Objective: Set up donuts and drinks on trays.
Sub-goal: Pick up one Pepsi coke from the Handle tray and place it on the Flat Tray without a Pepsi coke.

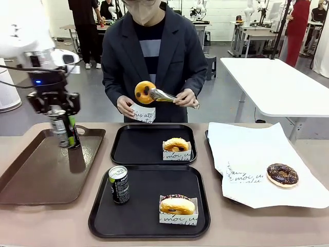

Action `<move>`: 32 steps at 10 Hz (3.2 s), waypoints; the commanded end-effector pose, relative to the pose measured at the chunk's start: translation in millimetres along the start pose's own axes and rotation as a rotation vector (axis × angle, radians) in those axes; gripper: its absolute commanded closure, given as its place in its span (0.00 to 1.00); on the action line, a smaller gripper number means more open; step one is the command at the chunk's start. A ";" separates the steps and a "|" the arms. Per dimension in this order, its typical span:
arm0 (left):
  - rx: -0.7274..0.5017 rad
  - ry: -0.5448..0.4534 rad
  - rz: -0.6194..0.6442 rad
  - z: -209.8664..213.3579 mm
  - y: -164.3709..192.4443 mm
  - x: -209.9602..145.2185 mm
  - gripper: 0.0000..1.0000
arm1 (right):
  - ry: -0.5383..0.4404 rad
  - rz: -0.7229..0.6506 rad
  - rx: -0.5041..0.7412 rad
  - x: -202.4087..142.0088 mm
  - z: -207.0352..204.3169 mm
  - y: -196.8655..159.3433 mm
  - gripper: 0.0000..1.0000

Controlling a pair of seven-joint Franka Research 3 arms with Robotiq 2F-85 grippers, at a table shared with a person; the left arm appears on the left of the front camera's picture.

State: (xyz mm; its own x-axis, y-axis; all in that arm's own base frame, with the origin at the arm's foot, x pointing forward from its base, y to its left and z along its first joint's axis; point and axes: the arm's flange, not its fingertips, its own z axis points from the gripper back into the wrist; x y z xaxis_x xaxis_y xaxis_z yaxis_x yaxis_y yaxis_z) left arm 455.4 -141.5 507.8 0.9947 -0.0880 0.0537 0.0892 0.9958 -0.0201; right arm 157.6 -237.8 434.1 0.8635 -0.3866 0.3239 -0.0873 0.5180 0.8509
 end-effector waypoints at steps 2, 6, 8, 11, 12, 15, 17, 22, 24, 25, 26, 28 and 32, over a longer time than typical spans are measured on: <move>-0.020 -0.023 -0.029 -24.8 -30.0 37.7 0.43 | -0.021 0.014 0.032 3.7 0.1 0.9 0.00; -0.006 0.019 -0.074 -43.8 -43.8 40.4 0.43 | -0.021 0.014 0.032 3.7 0.1 0.9 0.00; 0.033 0.139 -0.124 -22.0 10.0 -34.0 0.43 | -0.021 0.014 0.032 3.7 0.1 0.9 0.00; 0.062 0.148 -0.197 -14.2 55.6 -119.4 0.43 | -0.021 0.014 0.032 3.7 0.1 0.9 0.00; 0.065 0.139 -0.197 -13.7 57.7 -122.5 0.43 | -0.021 0.014 0.032 3.7 0.1 0.9 0.00; 0.051 0.160 -0.184 -11.7 59.8 -133.1 0.43 | -0.021 0.014 0.032 3.7 0.1 0.9 0.00; 0.051 0.160 -0.184 -11.7 59.8 -133.1 0.43 | -0.021 0.014 0.032 3.7 0.1 0.9 0.00; 0.051 0.158 -0.181 -14.0 59.6 -132.0 0.43 | -0.021 0.014 0.032 3.7 0.1 0.9 0.00; 0.079 0.132 -0.260 -3.5 30.2 -105.3 0.43 | -0.021 0.014 0.032 3.7 0.1 0.9 0.00; 0.089 0.129 -0.258 3.9 8.5 -79.0 0.43 | -0.021 0.014 0.032 3.7 0.1 0.9 0.00; 0.120 0.109 -0.277 8.7 -14.0 -56.8 0.43 | -0.021 0.014 0.032 3.7 0.1 0.9 0.00; 0.156 0.061 -0.310 15.6 -55.8 -31.2 0.43 | -0.021 0.014 0.032 3.7 0.1 0.9 0.00; 0.108 -0.002 -0.412 19.8 -103.7 13.4 0.43 | -0.021 0.014 0.032 3.7 0.1 0.9 0.00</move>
State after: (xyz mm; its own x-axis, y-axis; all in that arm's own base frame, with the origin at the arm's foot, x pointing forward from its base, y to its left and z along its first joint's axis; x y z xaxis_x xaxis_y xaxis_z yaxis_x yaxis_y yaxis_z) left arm 445.6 -240.1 530.1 0.8918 -0.4523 0.0127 0.4494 0.8886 0.0922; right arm 157.3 -238.2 434.1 0.8637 -0.3872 0.3228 -0.0859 0.5180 0.8511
